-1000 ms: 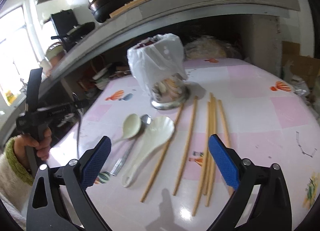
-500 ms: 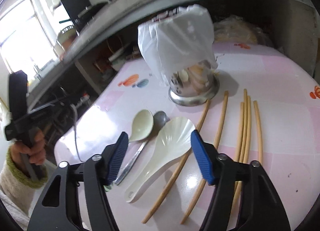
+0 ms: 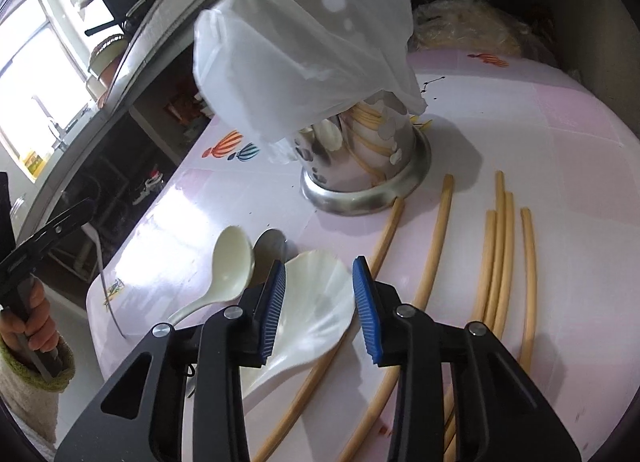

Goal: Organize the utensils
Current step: 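Hold the steel spoon up with the left tool while the right tool grasps the white ceramic spoon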

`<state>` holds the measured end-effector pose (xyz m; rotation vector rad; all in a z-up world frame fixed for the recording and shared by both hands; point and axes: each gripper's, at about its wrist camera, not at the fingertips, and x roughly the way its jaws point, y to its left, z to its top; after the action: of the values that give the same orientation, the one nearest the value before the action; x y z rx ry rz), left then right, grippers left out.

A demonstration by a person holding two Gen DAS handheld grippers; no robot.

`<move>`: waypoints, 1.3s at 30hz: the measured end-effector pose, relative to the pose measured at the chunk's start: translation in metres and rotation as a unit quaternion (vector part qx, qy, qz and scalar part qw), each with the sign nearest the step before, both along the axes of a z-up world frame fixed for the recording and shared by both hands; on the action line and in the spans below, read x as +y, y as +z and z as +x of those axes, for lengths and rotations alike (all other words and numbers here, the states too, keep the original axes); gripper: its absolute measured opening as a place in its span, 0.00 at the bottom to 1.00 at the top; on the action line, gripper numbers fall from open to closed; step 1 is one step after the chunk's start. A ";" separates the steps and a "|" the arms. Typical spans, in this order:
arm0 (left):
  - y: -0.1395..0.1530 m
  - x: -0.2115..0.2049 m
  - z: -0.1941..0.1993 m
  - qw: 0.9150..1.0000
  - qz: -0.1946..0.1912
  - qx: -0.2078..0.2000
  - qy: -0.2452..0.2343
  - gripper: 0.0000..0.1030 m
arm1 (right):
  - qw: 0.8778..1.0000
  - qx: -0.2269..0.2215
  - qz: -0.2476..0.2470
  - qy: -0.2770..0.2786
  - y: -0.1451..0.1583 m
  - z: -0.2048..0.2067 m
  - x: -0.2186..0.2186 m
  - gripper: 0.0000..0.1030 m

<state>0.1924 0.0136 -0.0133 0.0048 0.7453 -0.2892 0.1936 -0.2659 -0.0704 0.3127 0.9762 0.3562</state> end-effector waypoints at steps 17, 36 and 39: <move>-0.003 -0.003 0.005 1.000 0.006 0.007 0.001 0.42 | 0.987 0.058 -0.009 0.148 -0.015 0.054 0.006 0.29; 0.002 -0.004 0.003 1.000 0.004 0.000 0.000 0.42 | 0.989 0.012 -0.029 0.144 0.024 0.020 0.012 0.05; 0.006 -0.004 0.000 1.000 0.003 -0.005 -0.001 0.42 | 0.992 -0.015 -0.030 0.122 0.046 0.006 0.008 0.04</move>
<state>0.1929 0.0101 -0.0072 0.0132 0.7358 -0.2883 0.1997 -0.2575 -0.0247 0.1322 0.9953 0.5521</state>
